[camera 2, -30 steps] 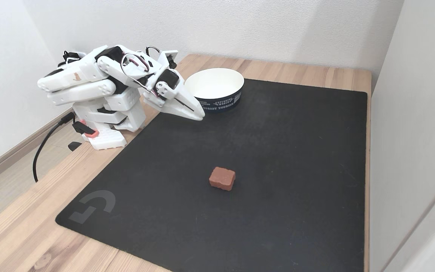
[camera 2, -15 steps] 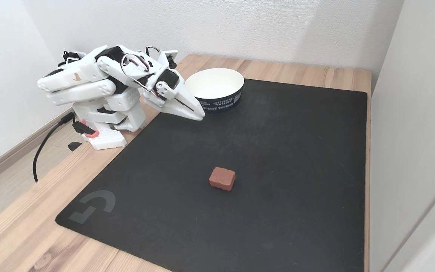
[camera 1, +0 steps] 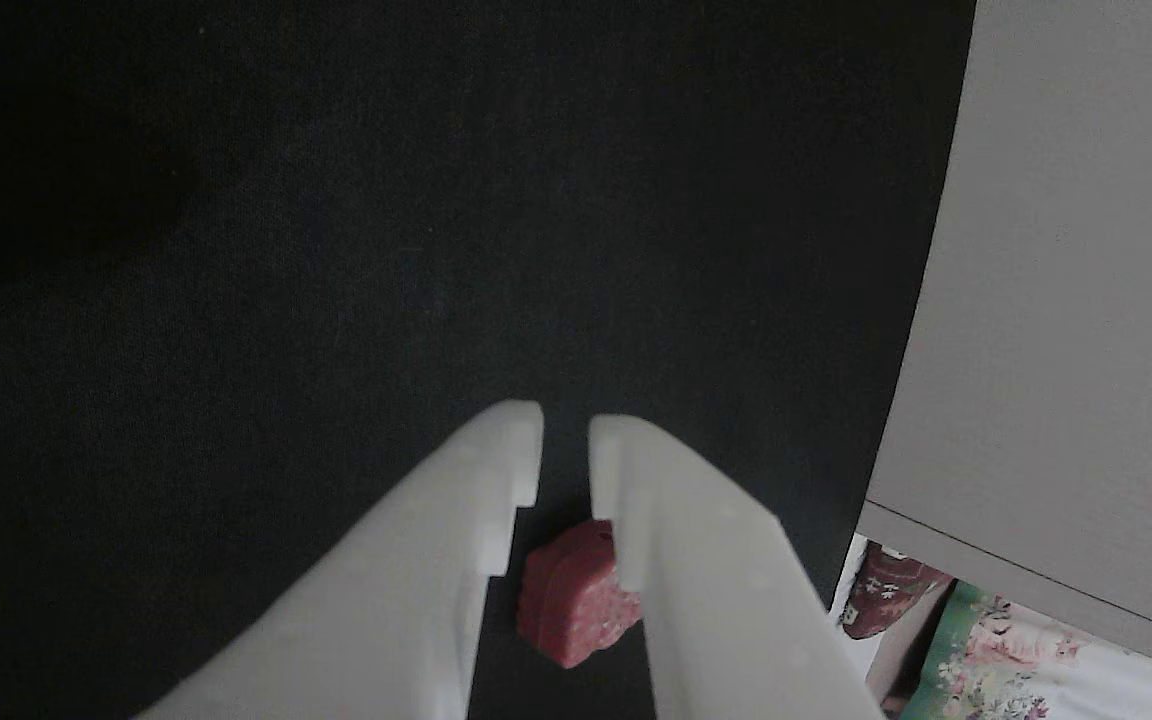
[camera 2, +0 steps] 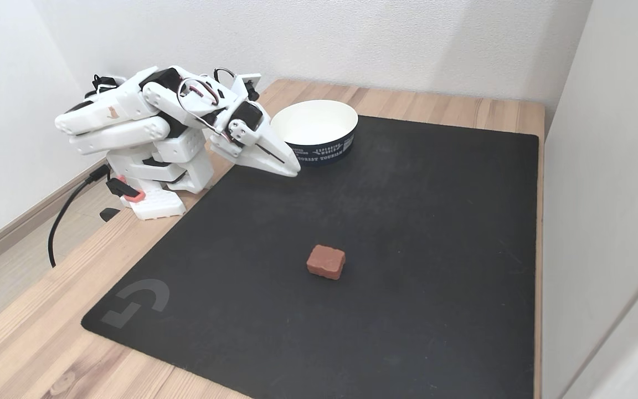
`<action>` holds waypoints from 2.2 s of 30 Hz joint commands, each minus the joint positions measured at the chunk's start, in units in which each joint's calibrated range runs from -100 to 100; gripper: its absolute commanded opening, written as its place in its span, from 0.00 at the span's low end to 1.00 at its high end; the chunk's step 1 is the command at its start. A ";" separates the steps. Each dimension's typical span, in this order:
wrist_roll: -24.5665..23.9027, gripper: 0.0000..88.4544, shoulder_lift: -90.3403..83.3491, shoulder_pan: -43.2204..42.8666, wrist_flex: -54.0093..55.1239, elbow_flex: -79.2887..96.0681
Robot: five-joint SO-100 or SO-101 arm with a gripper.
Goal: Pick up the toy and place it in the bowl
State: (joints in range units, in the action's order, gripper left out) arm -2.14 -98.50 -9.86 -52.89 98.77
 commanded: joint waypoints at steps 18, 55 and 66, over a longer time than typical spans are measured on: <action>-0.26 0.03 0.34 1.62 -0.79 -1.66; 0.26 0.03 76.12 20.03 -14.42 -85.12; 3.08 0.03 87.45 27.30 -14.51 -94.85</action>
State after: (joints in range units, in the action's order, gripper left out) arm 0.69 -12.16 16.85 -67.07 7.70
